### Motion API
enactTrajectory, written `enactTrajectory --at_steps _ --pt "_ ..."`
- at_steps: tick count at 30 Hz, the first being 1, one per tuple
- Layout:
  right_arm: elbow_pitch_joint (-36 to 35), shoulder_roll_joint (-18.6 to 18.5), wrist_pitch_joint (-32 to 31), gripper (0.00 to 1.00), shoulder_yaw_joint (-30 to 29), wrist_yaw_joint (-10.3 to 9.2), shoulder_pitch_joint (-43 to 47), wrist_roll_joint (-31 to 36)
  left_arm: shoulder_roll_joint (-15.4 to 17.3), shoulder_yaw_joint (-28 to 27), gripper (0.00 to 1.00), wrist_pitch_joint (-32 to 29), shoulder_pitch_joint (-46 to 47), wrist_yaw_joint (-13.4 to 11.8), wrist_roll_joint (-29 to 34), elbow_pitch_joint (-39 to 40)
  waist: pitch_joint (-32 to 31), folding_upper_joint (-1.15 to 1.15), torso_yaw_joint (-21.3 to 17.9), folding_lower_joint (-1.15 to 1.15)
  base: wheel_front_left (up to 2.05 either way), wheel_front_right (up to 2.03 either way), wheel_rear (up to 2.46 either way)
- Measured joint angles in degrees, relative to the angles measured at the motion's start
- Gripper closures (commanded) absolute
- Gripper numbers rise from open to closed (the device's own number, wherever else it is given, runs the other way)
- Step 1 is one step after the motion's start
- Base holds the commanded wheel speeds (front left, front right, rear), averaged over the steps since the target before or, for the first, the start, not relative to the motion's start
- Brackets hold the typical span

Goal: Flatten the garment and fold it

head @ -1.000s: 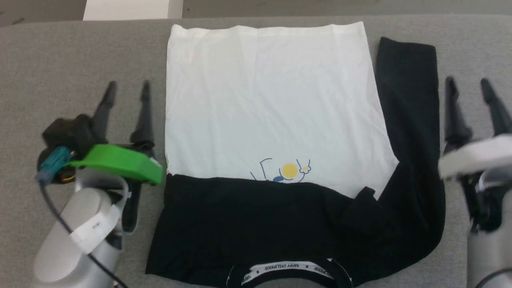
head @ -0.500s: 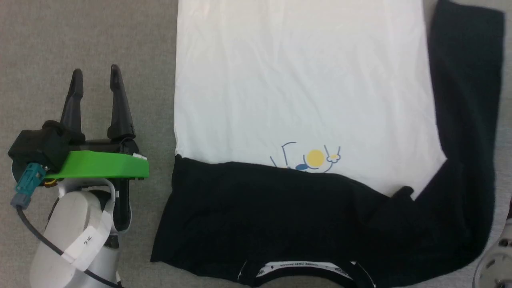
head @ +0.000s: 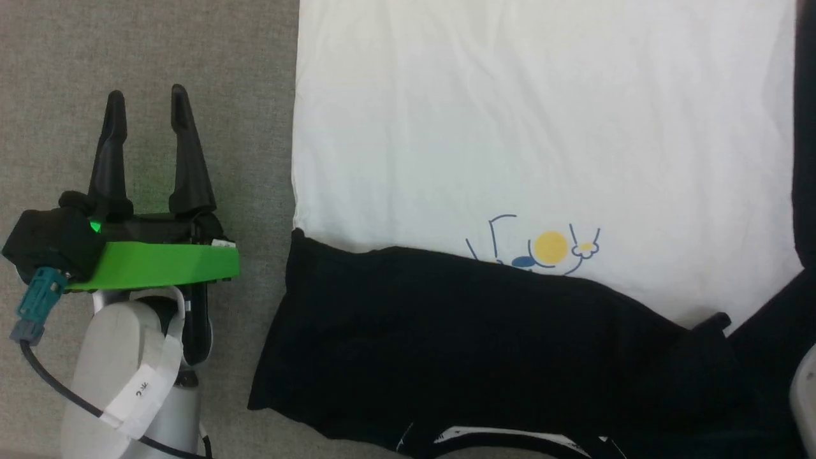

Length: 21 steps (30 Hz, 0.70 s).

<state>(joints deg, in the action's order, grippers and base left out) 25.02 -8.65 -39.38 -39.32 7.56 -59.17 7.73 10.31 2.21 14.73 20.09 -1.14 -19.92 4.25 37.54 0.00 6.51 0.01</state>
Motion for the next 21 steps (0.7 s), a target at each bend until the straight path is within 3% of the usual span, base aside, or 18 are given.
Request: enactTrajectory --at_steps 2,3,8,13,21 --pt "-0.5 -1.0 -1.3 0.91 1.1 0.00 -0.3 0.2 -0.7 -0.5 0.00 0.0 0.1 0.8 0.5 -0.1 0.6 0.00 0.4 0.00 0.00 0.00 0.00" --pt "-0.7 -1.6 -1.6 1.00 1.9 0.00 -0.3 0.3 -1.1 -0.9 0.00 0.0 0.1 1.2 0.8 -0.1 0.9 0.00 0.6 0.00 0.00 0.00 0.00" --pt "-2.1 -2.7 -1.4 1.00 4.8 0.00 1.0 -1.6 -2.3 -2.4 0.00 0.0 0.0 2.8 1.5 -1.0 0.7 0.00 0.8 0.00 0.00 0.00 0.00" --pt "-4.3 -4.5 3.6 1.00 7.8 0.00 7.0 -5.6 -3.2 -3.5 0.00 0.0 -0.3 4.1 3.2 -3.0 -1.6 0.00 0.2 0.00 0.00 0.00 0.00" --pt "-18.9 -7.3 7.9 1.00 9.1 0.01 21.9 -12.1 -3.5 -5.0 0.00 0.0 -4.4 4.6 4.4 -5.1 -8.1 0.00 -2.4 0.00 0.00 0.00 0.00"
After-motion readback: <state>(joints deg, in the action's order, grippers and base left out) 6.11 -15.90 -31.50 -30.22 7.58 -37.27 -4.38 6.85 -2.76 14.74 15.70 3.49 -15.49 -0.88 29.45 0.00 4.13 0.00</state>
